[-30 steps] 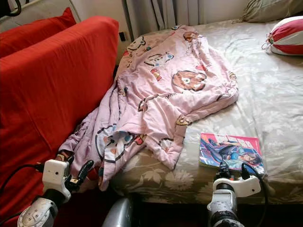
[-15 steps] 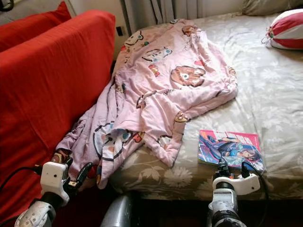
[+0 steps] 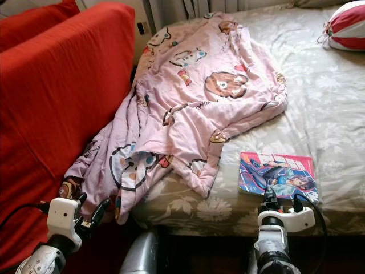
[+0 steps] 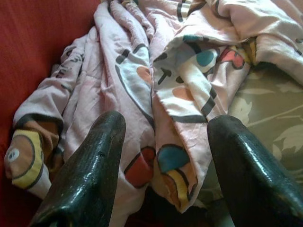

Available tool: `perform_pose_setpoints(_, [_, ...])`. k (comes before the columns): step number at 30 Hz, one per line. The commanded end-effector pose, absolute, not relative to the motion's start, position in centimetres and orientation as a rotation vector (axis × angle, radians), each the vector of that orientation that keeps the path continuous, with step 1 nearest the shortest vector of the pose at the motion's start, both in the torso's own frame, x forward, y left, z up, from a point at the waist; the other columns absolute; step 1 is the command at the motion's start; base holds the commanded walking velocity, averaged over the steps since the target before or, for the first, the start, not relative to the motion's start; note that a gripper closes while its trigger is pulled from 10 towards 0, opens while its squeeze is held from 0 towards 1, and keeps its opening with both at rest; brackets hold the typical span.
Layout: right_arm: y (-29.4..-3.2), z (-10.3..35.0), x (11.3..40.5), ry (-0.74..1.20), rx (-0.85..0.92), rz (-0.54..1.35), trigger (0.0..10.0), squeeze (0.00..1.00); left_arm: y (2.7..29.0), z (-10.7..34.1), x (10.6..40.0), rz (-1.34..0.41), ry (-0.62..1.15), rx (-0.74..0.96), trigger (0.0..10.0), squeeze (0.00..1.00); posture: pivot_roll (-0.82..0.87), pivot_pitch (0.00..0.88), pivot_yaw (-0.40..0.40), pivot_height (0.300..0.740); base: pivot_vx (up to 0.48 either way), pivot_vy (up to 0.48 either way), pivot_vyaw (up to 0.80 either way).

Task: Clean up the room

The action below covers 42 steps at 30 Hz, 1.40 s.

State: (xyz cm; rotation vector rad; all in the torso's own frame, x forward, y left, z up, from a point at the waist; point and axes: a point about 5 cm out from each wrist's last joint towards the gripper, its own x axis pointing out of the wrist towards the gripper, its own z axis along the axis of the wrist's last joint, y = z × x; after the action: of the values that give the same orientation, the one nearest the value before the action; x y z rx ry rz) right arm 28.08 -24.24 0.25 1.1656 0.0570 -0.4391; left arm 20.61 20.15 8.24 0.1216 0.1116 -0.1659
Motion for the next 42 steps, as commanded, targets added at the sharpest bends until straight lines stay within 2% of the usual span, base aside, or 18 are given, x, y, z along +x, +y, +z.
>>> perform_pose_setpoints(1, [-23.9, 0.7, 28.7, 0.049, 1.183, -0.416, 10.0, 0.00, 20.8, 8.3, 20.3, -0.153, 0.131, 0.150, 10.0, 0.00, 0.26, 0.123, 0.196, 0.570, 0.000, 0.000, 0.00])
perform_pose_setpoints(9, [-24.0, 1.7, 29.6, 0.013, 1.183, -0.354, 10.0, 0.00, 20.8, 8.3, 20.2, -0.151, 0.136, 0.150, 10.0, 0.00, 0.27, 0.127, 0.196, 0.570, 0.000, 0.000, 0.00])
perform_pose_setpoints(10, [-23.9, 1.8, 29.7, 0.015, 1.178, -0.346, 8.6, 0.00, 20.8, 8.3, 20.2, -0.153, 0.138, 0.151, 10.0, 0.00, 0.26, 0.127, 0.194, 0.570, 0.000, 0.000, 0.00])
perform_pose_setpoints(12, [-23.9, 1.9, 29.8, 0.018, 1.176, -0.343, 8.6, 0.00, 20.8, 8.2, 20.3, -0.154, 0.139, 0.152, 10.0, 0.00, 0.26, 0.127, 0.194, 0.570, 0.000, 0.000, 0.00])
perform_pose_setpoints(13, [-23.9, 1.9, 29.8, 0.018, 1.176, -0.344, 0.0, 0.00, 20.7, 8.2, 20.3, -0.154, 0.139, 0.150, 10.0, 0.00, 0.26, 0.126, 0.193, 0.570, 0.000, 0.000, 0.00])
perform_pose_setpoints(29, [-23.3, 0.1, 28.2, 0.074, 1.162, -0.432, 0.0, 0.00, 20.4, 7.9, 21.4, -0.155, 0.125, 0.149, 10.0, 0.00, 0.23, 0.074, 0.171, 0.570, 0.000, 0.000, 0.00])
perform_pose_setpoints(31, [-23.5, -0.4, 27.7, 0.099, 1.111, -0.490, 0.0, 0.00, 20.4, 7.9, 21.5, -0.151, 0.122, 0.148, 10.0, 0.00, 0.23, 0.070, 0.167, 0.570, 0.000, 0.000, 0.00])
perform_pose_setpoints(32, [-23.7, -0.7, 27.1, 0.122, 1.010, -0.516, 0.0, 0.00, 20.4, 7.9, 21.7, -0.144, 0.116, 0.146, 10.0, 0.00, 0.23, 0.064, 0.164, 0.570, 0.000, 0.000, 0.00])
perform_pose_setpoints(42, [-22.7, -0.1, 26.4, 0.061, 0.767, -0.472, 0.0, 0.00, 19.8, 7.4, 23.0, -0.145, 0.099, 0.131, 10.0, 0.00, 0.18, 0.031, 0.147, 0.570, 0.000, 0.000, 0.00])
